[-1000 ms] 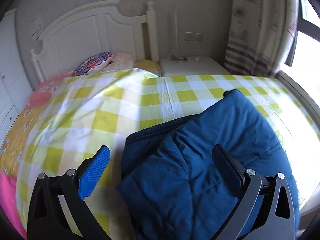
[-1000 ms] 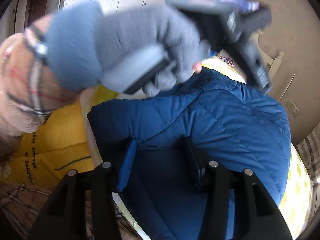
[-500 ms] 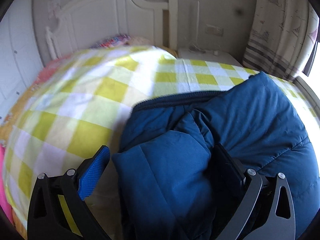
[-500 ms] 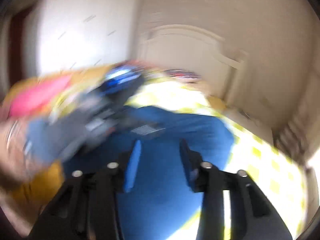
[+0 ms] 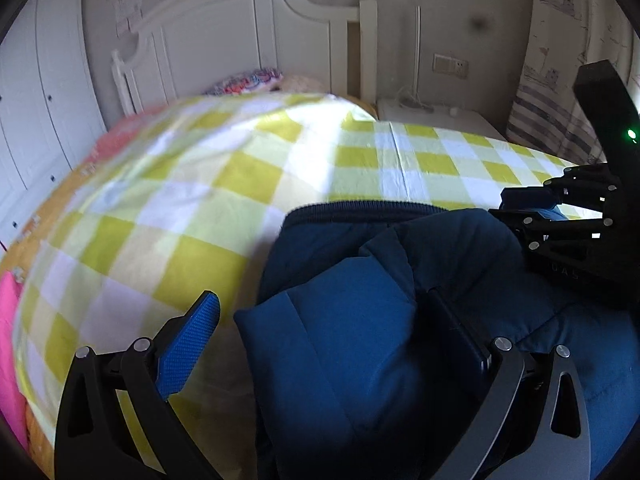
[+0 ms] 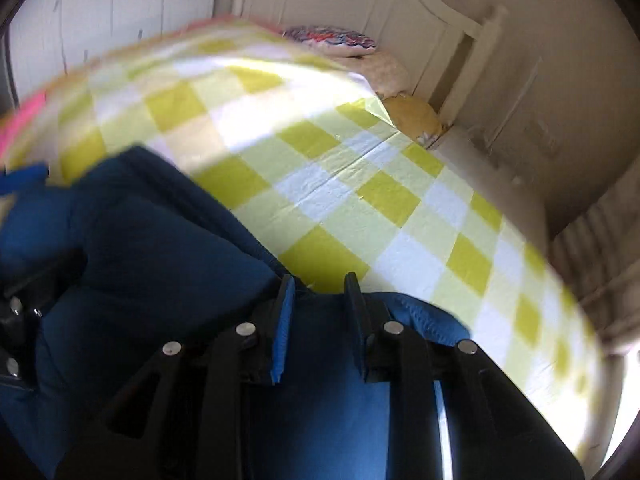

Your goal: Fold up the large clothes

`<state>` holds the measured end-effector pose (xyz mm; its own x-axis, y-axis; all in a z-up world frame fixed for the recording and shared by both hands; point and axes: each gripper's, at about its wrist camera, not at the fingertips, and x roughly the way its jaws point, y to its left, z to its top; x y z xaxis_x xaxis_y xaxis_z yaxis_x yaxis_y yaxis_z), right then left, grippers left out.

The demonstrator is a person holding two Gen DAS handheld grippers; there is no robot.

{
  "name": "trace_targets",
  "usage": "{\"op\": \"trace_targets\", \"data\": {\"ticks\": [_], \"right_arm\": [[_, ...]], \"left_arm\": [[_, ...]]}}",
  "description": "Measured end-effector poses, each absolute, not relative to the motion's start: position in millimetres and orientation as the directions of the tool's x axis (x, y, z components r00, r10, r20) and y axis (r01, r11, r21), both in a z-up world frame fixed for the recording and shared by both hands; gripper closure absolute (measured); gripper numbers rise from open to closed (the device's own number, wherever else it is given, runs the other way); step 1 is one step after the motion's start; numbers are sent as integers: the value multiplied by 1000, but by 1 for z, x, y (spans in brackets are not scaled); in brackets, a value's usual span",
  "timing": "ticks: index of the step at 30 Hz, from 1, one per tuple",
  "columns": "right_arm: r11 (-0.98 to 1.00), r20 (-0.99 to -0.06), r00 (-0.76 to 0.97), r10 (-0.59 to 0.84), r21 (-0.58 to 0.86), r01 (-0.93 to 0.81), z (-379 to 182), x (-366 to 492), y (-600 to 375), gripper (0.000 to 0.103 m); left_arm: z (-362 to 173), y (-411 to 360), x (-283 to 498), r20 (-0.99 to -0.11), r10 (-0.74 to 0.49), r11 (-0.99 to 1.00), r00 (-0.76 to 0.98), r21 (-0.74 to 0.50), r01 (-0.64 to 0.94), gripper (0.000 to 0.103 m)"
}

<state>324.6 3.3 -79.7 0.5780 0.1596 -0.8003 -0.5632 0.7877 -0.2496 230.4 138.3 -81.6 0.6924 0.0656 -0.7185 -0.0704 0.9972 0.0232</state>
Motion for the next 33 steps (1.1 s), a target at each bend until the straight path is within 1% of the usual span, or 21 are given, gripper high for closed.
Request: {"op": "trace_targets", "data": {"ticks": [1,3,4,6,7,9,11,13,14,15,16,18,20,23,24,26,27,29,31,32,33], "right_arm": [[792,-798,578,170,-238,-562,-78,324,1,77],[824,-781,580,232,-159,-544,-66,319,-15,74],[846,-759,588,281,-92,-524,-55,315,-27,71],[882,-695,635,338,-2,-472,-32,317,-47,70],[906,-660,685,310,-14,-424,-23,316,-58,70],[928,-637,718,280,-12,-373,-18,320,-72,70],[934,-668,695,265,0,-357,-28,330,-77,70],[915,-772,590,236,-28,-402,-69,344,-63,71],[912,-779,577,246,-15,-409,-79,346,-61,71],[924,-759,587,281,48,-380,-81,348,-68,71],[926,-765,576,287,68,-371,-80,351,-70,71],[921,-788,570,233,-9,-390,-70,350,-63,71],[915,-763,621,179,-103,-390,-47,340,-55,71],[910,-692,675,255,-64,-410,-21,322,-51,70],[898,-699,666,259,-79,-432,-23,319,-44,70],[850,-815,549,183,-150,-506,-69,329,-22,64],[846,-808,559,185,-158,-509,-80,329,-20,62],[864,-795,573,201,-132,-487,-79,331,-22,62],[839,-796,590,131,-228,-494,-70,326,-10,62],[832,-790,602,118,-252,-493,-64,323,-6,61],[830,-775,616,142,-247,-501,-53,319,-2,61]], "left_arm": [[-82,138,230,-720,63,997,691,19,-71,4],[-82,138,227,-715,60,997,696,15,-71,4],[-82,138,227,-713,62,997,698,17,-72,4],[-83,138,228,-717,59,998,695,16,-69,4],[-83,138,227,-719,56,998,693,13,-68,4],[-84,139,227,-723,45,998,690,2,-64,4],[-85,142,229,-730,25,998,683,-22,-61,4],[-86,144,231,-734,15,997,679,-38,-64,4],[-86,145,231,-736,22,997,676,-36,-72,4],[-86,145,231,-737,20,997,676,-40,-73,4],[-86,146,232,-737,17,996,676,-45,-74,4],[-85,144,231,-733,20,997,680,-38,-71,4],[-84,143,230,-726,30,997,687,-27,-73,4],[-84,143,230,-725,28,997,688,-30,-72,4],[-84,143,230,-725,27,997,688,-32,-72,4],[-84,144,230,-724,25,997,689,-33,-72,4],[-84,145,230,-722,28,996,691,-35,-77,4],[-85,147,230,-728,17,996,685,-50,-78,4],[-86,148,230,-730,7,995,684,-61,-75,4],[-86,147,230,-728,11,995,686,-57,-76,4],[-85,147,230,-727,12,996,687,-56,-76,4]]}}
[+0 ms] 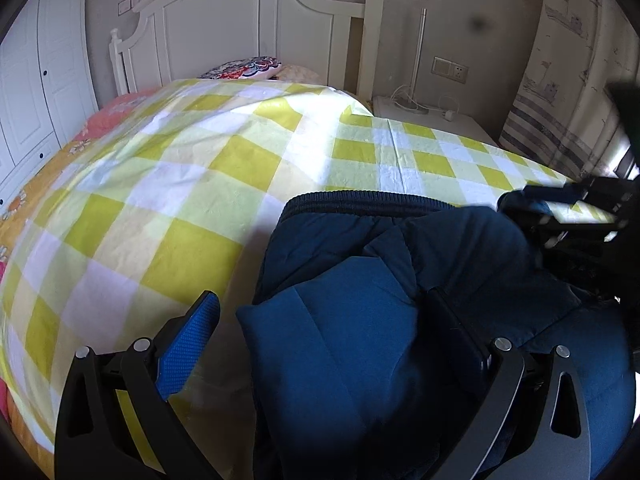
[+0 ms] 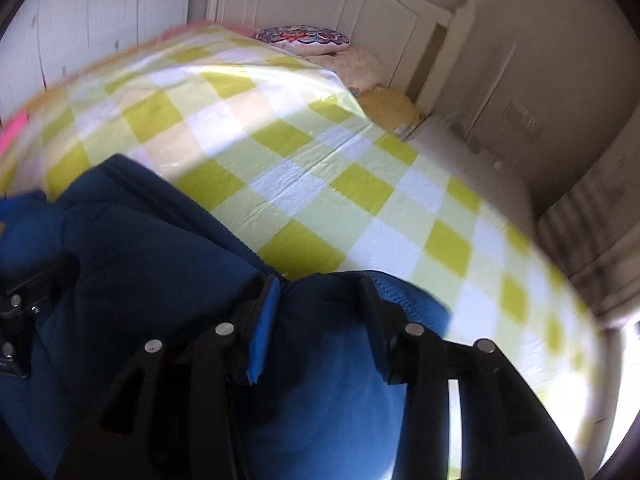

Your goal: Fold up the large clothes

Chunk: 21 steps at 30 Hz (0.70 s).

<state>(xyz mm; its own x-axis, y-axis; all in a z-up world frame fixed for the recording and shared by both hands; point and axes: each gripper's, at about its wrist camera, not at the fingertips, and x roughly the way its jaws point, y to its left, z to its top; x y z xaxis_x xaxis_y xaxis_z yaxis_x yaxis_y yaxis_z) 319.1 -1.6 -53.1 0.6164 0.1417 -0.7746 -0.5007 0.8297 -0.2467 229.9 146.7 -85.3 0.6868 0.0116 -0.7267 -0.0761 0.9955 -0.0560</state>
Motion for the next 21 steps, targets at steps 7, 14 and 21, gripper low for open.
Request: {"op": "trace_targets", "data": {"ticks": [7,14,21], "right_arm": [[741,-837,527,147,-260,-619,-73,328,41,54],[787,-849,489,201,-157,-597,-76,344,30,50],[843,-752,621,221,-173,-510,-42,315,5,31]], "left_arm": [[-86,148,230,-726,6,995,688,-65,-77,4],[-88,151,233,-734,-17,993,679,-91,-74,4],[-89,154,232,-734,-31,992,679,-107,-71,4]]}}
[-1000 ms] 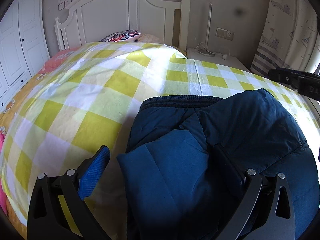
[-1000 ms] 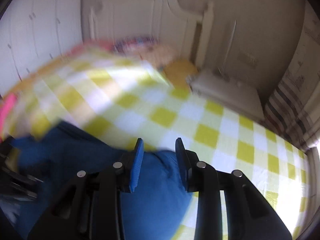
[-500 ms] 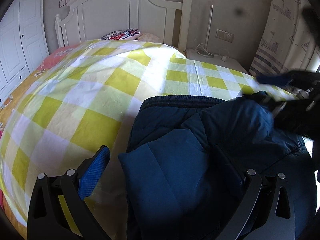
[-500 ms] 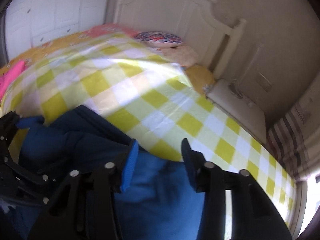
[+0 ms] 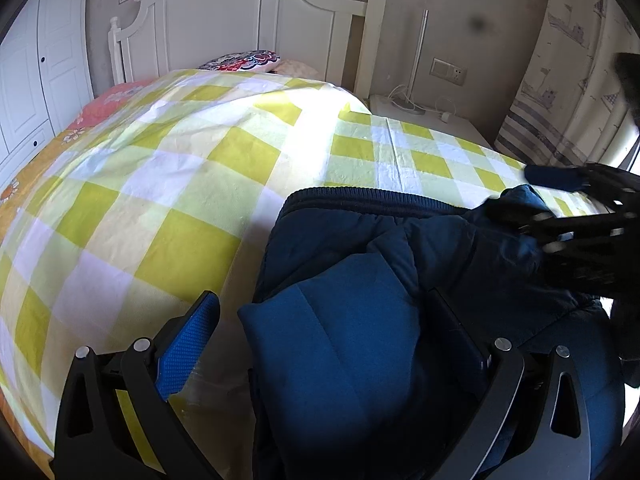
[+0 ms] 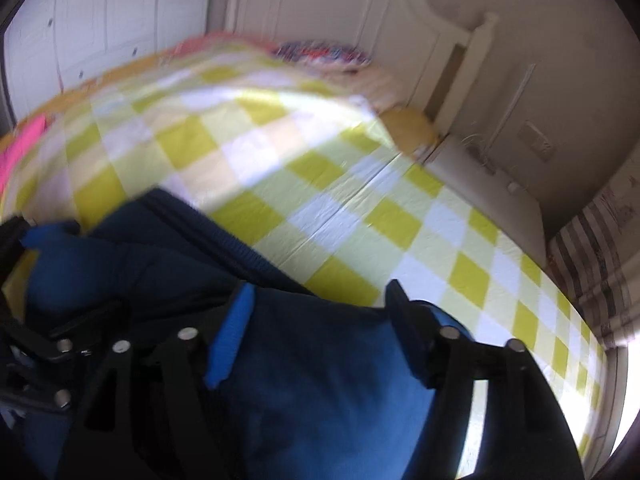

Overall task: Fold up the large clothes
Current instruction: 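Lift the jacket bundle with both tools and set it down on the sheet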

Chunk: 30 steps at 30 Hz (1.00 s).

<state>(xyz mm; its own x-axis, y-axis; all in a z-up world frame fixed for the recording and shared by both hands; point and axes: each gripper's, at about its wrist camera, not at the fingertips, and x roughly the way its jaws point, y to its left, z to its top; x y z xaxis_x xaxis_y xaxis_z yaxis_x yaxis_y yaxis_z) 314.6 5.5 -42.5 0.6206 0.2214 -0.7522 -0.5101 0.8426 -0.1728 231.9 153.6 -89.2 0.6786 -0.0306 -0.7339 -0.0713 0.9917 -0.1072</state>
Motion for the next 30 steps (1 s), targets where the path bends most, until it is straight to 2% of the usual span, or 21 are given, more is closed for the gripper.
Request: {"op": "trace_targets", "data": {"ticks": [4,6,8,11,14,16,21,22,23,24,25,28,30], "right_arm": [[866,-772,590,236,-108,-488,-43,297,-19,29],[871,-774,548,318,11,-491,-43,278,-41,25],[863,-750,526,401,118,-491,-42,252,-68,13],[815,-719,421,554,366,-449,-56,216,-114,3],[738,-690,303,658,511,-441,-77,192,-130,2],[703,-662,277,696,549,-452,-88,176,-134,2],[673,-626,273,730,588,-450,-98,175,-137,2],[676,-622,289,728,576,-460,-97,172,-136,8],[684,-611,328,721,552,-477,-95,167,-138,20],[694,-598,364,714,533,-484,-92,160,-142,25],[706,-583,406,704,514,-486,-91,155,-145,32],[760,-558,517,649,437,-481,-82,149,-156,42],[799,-556,576,599,370,-474,-69,155,-164,45]], "left_arm": [[-88,159,230,-742,-83,987,666,-151,-45,4],[-85,179,218,-737,-203,962,644,-272,-8,4],[-86,199,201,-710,-335,916,619,-400,37,4],[-96,216,177,-674,-508,839,536,-528,130,4],[-127,217,159,-629,-675,723,386,-667,178,4],[-132,218,148,-588,-697,701,411,-681,213,4],[-133,200,159,-574,-736,662,359,-722,202,5],[-134,195,163,-563,-750,646,348,-736,201,7],[-133,190,165,-563,-750,646,347,-735,206,12],[-129,186,164,-555,-750,645,361,-733,214,16],[-125,181,162,-545,-748,646,379,-730,225,25],[-107,161,167,-540,-722,675,432,-687,269,37],[-98,146,183,-524,-722,675,453,-679,290,42]]}}
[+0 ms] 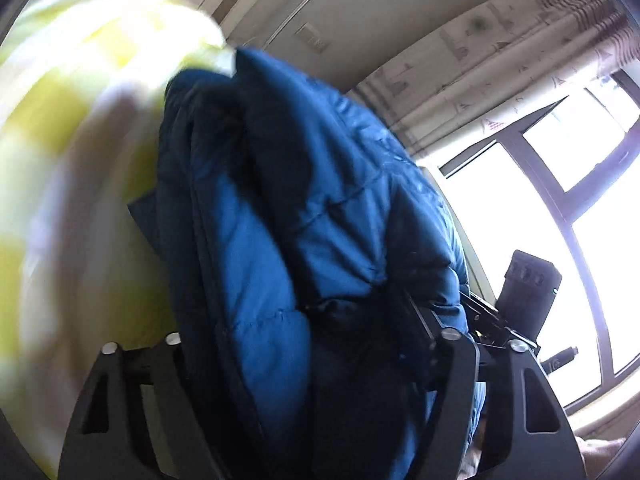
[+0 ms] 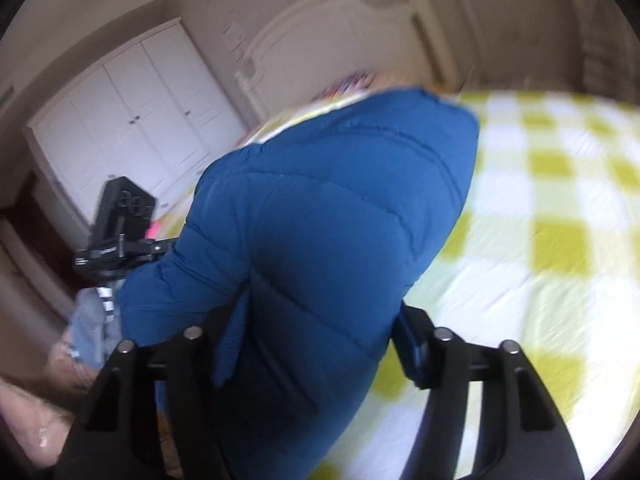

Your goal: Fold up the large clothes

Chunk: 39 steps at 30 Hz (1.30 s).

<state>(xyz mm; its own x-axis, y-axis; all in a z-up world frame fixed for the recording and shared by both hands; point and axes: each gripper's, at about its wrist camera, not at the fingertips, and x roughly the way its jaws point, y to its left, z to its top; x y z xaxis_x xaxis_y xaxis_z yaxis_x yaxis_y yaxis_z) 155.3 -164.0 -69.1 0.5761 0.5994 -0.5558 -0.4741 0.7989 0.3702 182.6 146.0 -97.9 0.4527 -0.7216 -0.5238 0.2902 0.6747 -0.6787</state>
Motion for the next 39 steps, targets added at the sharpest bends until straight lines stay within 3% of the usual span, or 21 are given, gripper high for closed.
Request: {"op": "trace_targets", "data": {"ticks": [6,9,10,11,13,14,18,19,21,23,25,27,29,36,39], "right_arm": [[891,-525,720,454,278,-359,-32,223,-225,48],[911,-561,719,411,269,-312,-38,268,-258,47],[919,-600,697,393,279,-278,-50,286,-270,42],[938,-659,668,345,256,-232,-65,300,-276,32],[948,-639,702,315,250,-198,-72,300,-286,20],[946,-639,701,317,264,-187,-71,294,-288,19],[968,-628,738,246,197,-155,-49,254,-279,19],[974,-608,762,224,166,-154,-40,237,-275,18],[982,-553,812,189,116,-150,-21,203,-270,10],[990,-469,873,136,44,-131,5,163,-258,2],[993,-406,907,114,7,-122,23,129,-249,2],[992,-362,924,121,1,-130,34,103,-242,2],[989,-382,913,139,-1,-151,36,91,-232,2],[989,-427,895,131,-3,-146,12,65,-213,2],[985,-440,886,146,-22,-173,-5,59,-209,2]], "left_arm": [[-72,76,292,-469,-744,646,476,-687,332,44],[-79,44,335,-489,-727,665,483,-677,315,44],[-91,33,352,-520,-711,682,474,-674,283,43],[-108,24,365,-575,-677,715,460,-661,227,29],[-124,25,365,-577,-637,738,510,-647,190,11],[-125,27,360,-584,-615,754,530,-632,178,5],[-91,33,316,-626,-405,896,667,-416,154,4],[-70,33,295,-612,-277,950,741,-291,114,4],[-32,25,252,-542,-138,989,829,-123,84,4],[-3,16,219,-501,-37,999,865,-12,35,4],[21,8,187,-479,112,993,871,83,-81,4],[28,1,157,-443,174,983,879,129,-130,4],[28,-10,133,-432,149,985,889,141,-96,4],[-2,-42,107,-537,14,999,844,35,6,4],[-14,-45,100,-543,28,1000,839,27,-16,4]]}}
